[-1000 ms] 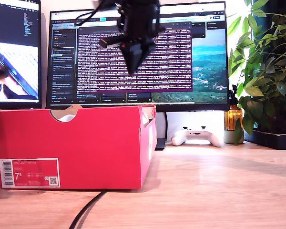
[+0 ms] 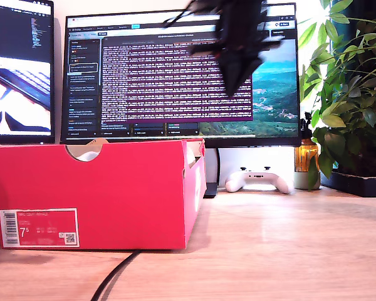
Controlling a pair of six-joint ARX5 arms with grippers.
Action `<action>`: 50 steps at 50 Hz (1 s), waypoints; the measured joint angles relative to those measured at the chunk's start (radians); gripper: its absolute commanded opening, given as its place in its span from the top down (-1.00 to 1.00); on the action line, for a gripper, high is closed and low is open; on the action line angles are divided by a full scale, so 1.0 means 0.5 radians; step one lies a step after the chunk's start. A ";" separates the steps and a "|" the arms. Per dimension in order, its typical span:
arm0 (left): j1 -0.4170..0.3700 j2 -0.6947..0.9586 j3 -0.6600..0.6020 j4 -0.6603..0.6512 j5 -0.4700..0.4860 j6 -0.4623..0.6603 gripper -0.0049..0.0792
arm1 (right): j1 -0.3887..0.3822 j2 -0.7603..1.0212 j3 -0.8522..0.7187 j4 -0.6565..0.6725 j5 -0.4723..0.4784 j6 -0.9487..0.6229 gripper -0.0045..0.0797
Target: Pack the white shoes by picking the first shoe and placing it inside the red shoebox, left side, then picking and rotating the second shoe and placing it in the shoebox
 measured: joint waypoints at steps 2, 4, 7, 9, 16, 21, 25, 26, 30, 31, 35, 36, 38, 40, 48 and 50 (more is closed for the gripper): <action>0.000 0.000 -0.019 0.064 0.000 0.000 0.93 | -0.014 -0.074 -0.119 0.065 0.001 0.000 0.92; 0.000 -0.002 -0.049 0.144 0.001 0.023 0.93 | -0.027 -0.150 -0.245 0.134 0.002 -0.010 0.92; 0.000 -0.003 -0.111 0.262 0.001 0.028 0.93 | -0.046 -0.243 -0.412 0.218 0.002 -0.015 0.92; 0.000 -0.003 -0.155 0.326 0.001 0.028 0.93 | -0.054 -0.295 -0.515 0.270 0.002 -0.015 0.92; 0.001 -0.002 -0.285 0.546 0.001 0.111 0.93 | -0.105 -0.465 -0.848 0.469 0.002 -0.016 0.92; 0.018 -0.002 -0.298 0.672 0.035 0.165 0.93 | -0.145 -0.607 -1.063 0.626 0.001 -0.016 0.92; 0.073 -0.002 -0.298 0.735 0.086 0.198 0.93 | -0.181 -0.742 -1.215 0.752 0.002 -0.016 0.92; 0.090 -0.002 -0.298 0.742 0.102 0.198 0.93 | -0.186 -0.771 -1.244 0.777 0.002 -0.016 0.92; 0.199 -0.002 -0.298 0.775 0.172 0.237 0.93 | -0.239 -0.911 -1.369 0.867 0.002 -0.016 0.92; 0.229 -0.002 -0.298 0.784 0.193 0.237 0.93 | -0.255 -0.941 -1.396 0.883 0.002 -0.016 0.92; 0.369 -0.002 -0.298 0.822 0.291 0.235 0.93 | -0.320 -1.026 -1.492 0.941 0.002 -0.016 0.92; 0.413 -0.001 -0.298 0.841 0.322 0.233 0.93 | -0.339 -1.041 -1.517 0.956 0.002 -0.016 0.92; 0.484 0.002 -0.298 0.889 0.381 0.223 0.93 | -0.375 -1.063 -1.566 0.990 0.002 -0.016 0.92; 0.555 0.002 -0.298 0.928 0.425 0.194 0.93 | -0.418 -1.080 -1.624 1.031 0.002 -0.016 0.92; 0.786 0.058 -0.298 0.998 0.607 0.113 0.93 | -0.567 -1.099 -1.832 1.128 0.002 0.011 0.92; 0.809 0.089 -0.298 1.001 0.645 0.088 0.93 | -0.599 -1.117 -1.899 1.167 0.002 0.019 0.92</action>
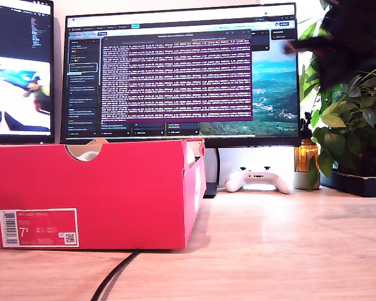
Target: Pack the white shoes by picking the first shoe and placing it inside the red shoebox, left side, then picking and rotating the second shoe and placing it in the shoebox
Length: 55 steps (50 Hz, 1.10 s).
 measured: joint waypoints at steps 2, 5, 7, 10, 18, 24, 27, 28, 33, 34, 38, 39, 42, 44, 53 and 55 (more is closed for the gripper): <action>0.005 0.030 0.000 -0.002 0.014 -0.003 0.93 | -0.028 -0.035 -0.075 0.040 -0.002 0.002 0.92; -0.008 0.058 0.000 -0.002 0.031 -0.003 0.93 | -0.063 -0.111 -0.194 0.102 -0.002 0.005 0.92; -0.018 0.066 0.000 -0.001 0.033 -0.003 0.93 | -0.085 -0.167 -0.272 0.151 -0.004 0.011 0.92; -0.027 0.066 0.000 0.001 0.037 -0.003 0.93 | -0.114 -0.247 -0.369 0.231 -0.005 0.040 0.92; -0.065 0.066 0.000 -0.002 0.038 -0.003 0.93 | -0.141 -0.388 -0.469 0.349 -0.009 0.079 0.92; -0.130 0.066 0.000 0.015 0.039 -0.002 0.93 | -0.159 -0.453 -0.556 0.463 -0.020 0.080 0.92; -0.156 0.066 0.000 0.023 0.038 -0.002 0.93 | -0.184 -0.479 -0.652 0.517 -0.021 0.081 0.92; -0.166 0.066 0.000 0.023 0.037 -0.002 0.93 | -0.197 -0.485 -0.691 0.533 -0.021 0.081 0.92; -0.197 0.066 0.000 0.021 0.036 -0.002 0.93 | -0.259 -0.488 -0.834 0.546 -0.021 0.082 0.92; -0.204 0.066 0.000 0.021 0.035 -0.002 0.93 | -0.272 -0.489 -0.858 0.554 -0.020 0.082 0.92; -0.228 0.066 0.000 0.021 0.032 -0.002 0.93 | -0.323 -0.512 -0.921 0.594 -0.020 0.110 0.92; -0.234 0.066 0.000 0.022 0.032 -0.002 0.93 | -0.334 -0.524 -0.933 0.607 -0.020 0.115 0.92; -0.248 0.066 0.000 0.025 0.031 -0.002 0.93 | -0.375 -0.596 -0.987 0.662 -0.021 0.150 0.92; -0.249 0.066 0.000 0.028 0.031 -0.002 0.93 | -0.395 -0.661 -1.034 0.697 -0.021 0.154 0.92; -0.262 0.066 0.000 0.029 0.030 -0.009 0.93 | -0.417 -0.880 -1.273 0.770 -0.078 0.177 0.92; -0.269 0.066 0.000 0.028 0.031 -0.009 0.93 | -0.417 -0.922 -1.310 0.762 -0.111 0.176 0.92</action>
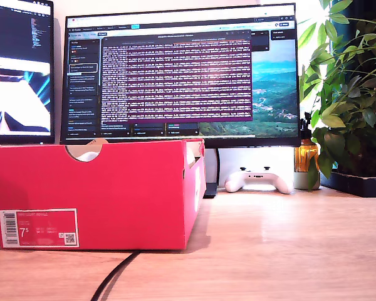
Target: Pack the white shoes by picking the first shoe and placing it inside the red shoebox, left side, then picking and rotating the second shoe and placing it in the shoebox
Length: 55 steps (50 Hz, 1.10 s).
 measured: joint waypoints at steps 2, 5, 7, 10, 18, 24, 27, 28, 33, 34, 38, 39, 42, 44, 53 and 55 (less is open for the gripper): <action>-0.005 0.000 0.000 0.001 0.000 0.000 0.93 | 0.000 -0.048 -0.021 -0.019 -0.009 -0.004 0.92; -0.006 0.000 0.000 0.002 -0.005 0.000 0.93 | 0.000 -0.123 -0.033 -0.021 -0.016 -0.011 0.92; -0.006 0.000 -0.001 0.003 -0.018 0.000 0.93 | 0.000 -0.172 -0.033 -0.019 -0.016 -0.010 0.92; -0.006 0.000 -0.005 0.020 -0.022 0.000 0.93 | 0.000 -0.246 -0.037 -0.015 -0.017 -0.010 0.92; -0.020 -0.018 -0.126 0.256 -0.024 0.000 0.93 | 0.000 -0.391 -0.120 -0.028 -0.017 -0.014 0.92; -0.033 -0.098 -0.272 0.351 -0.023 0.001 0.93 | 0.000 -0.481 -0.176 -0.089 -0.017 -0.062 0.92; -0.033 -0.130 -0.321 0.358 -0.024 0.015 0.93 | 0.000 -0.541 -0.179 -0.094 -0.017 -0.063 0.92; -0.032 -0.138 -0.336 0.360 -0.024 0.015 0.93 | 0.000 -0.566 -0.179 -0.095 -0.017 -0.063 0.92; -0.033 -0.190 -0.415 0.409 -0.024 0.052 0.93 | 0.000 -0.676 -0.181 -0.095 -0.018 -0.064 0.92; -0.032 -0.206 -0.435 0.420 -0.024 0.053 0.93 | 0.001 -0.695 -0.184 -0.097 -0.021 -0.064 0.92; -0.032 -0.281 -0.510 0.447 -0.024 0.055 0.93 | 0.004 -0.754 -0.204 -0.121 -0.043 -0.063 0.92; -0.032 -0.301 -0.528 0.448 -0.024 0.055 0.93 | 0.005 -0.767 -0.210 -0.130 -0.045 -0.063 0.92; -0.032 -0.365 -0.575 0.441 -0.024 0.063 0.93 | 0.011 -0.802 -0.224 -0.154 -0.045 -0.065 0.92; -0.032 -0.407 -0.594 0.425 -0.024 0.079 0.93 | 0.019 -0.826 -0.229 -0.178 -0.045 -0.066 0.92; -0.032 -0.571 -0.608 0.335 -0.024 0.106 0.93 | 0.085 -0.928 -0.232 -0.261 -0.047 -0.066 0.92; -0.032 -0.610 -0.609 0.333 -0.024 0.106 0.93 | 0.101 -0.945 -0.232 -0.270 -0.045 -0.067 0.92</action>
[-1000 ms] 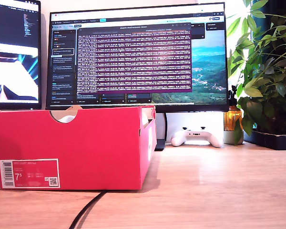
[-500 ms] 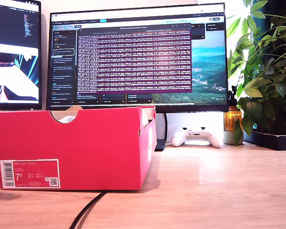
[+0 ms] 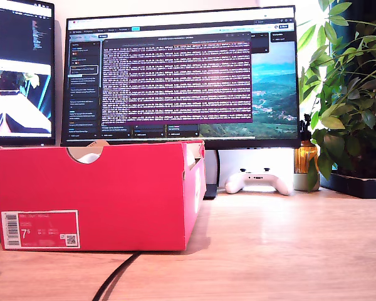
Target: Pack the white shoes by picking the first shoe and placing it inside the red shoebox, left side, then picking and rotating the second shoe and placing it in the shoebox
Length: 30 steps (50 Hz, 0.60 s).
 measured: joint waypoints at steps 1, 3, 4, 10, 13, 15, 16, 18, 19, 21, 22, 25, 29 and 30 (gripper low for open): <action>0.000 -0.021 -0.003 0.001 0.000 0.000 0.93 | 0.008 -0.008 0.000 -0.005 0.000 -0.001 0.92; 0.000 -0.059 -0.013 0.001 -0.001 0.000 0.93 | 0.018 -0.021 0.000 -0.015 -0.001 -0.001 0.92; 0.000 -0.080 -0.021 0.000 -0.005 0.000 0.93 | 0.024 -0.025 0.000 -0.020 -0.001 -0.014 0.92; 0.000 -0.203 -0.092 -0.060 -0.034 0.001 0.93 | 0.040 -0.056 0.000 -0.041 0.024 -0.044 0.92; 0.000 -0.248 -0.092 -0.152 -0.047 0.001 0.93 | 0.040 -0.076 0.000 -0.059 0.047 -0.047 0.92; 0.000 -0.271 -0.092 -0.187 -0.051 0.001 0.93 | 0.039 -0.090 0.000 -0.076 0.050 -0.047 0.92; 0.000 -0.288 -0.092 -0.213 -0.051 0.001 0.93 | 0.040 -0.098 0.000 -0.085 0.050 -0.047 0.92; 0.000 -0.320 -0.092 -0.256 -0.052 0.002 0.93 | 0.039 -0.114 0.000 -0.103 0.050 -0.047 0.92; 0.000 -0.346 -0.092 -0.284 -0.052 0.002 0.93 | 0.040 -0.121 0.000 -0.113 0.051 -0.047 0.92; 0.000 -0.388 -0.092 -0.340 -0.052 -0.002 0.93 | 0.039 -0.134 0.000 -0.130 0.053 -0.047 0.92; 0.000 -0.416 -0.092 -0.375 -0.052 -0.003 0.93 | 0.039 -0.142 0.000 -0.143 0.053 -0.047 0.92; 0.000 -0.490 -0.092 -0.510 -0.051 -0.055 0.93 | 0.040 -0.159 0.000 -0.204 0.054 -0.047 0.92; 0.000 -0.570 -0.092 -0.651 -0.051 -0.069 0.93 | 0.040 -0.166 0.000 -0.319 0.054 -0.047 0.92; 0.000 -0.590 -0.092 -0.678 -0.051 -0.069 0.93 | 0.040 -0.166 0.000 -0.351 0.054 -0.031 0.92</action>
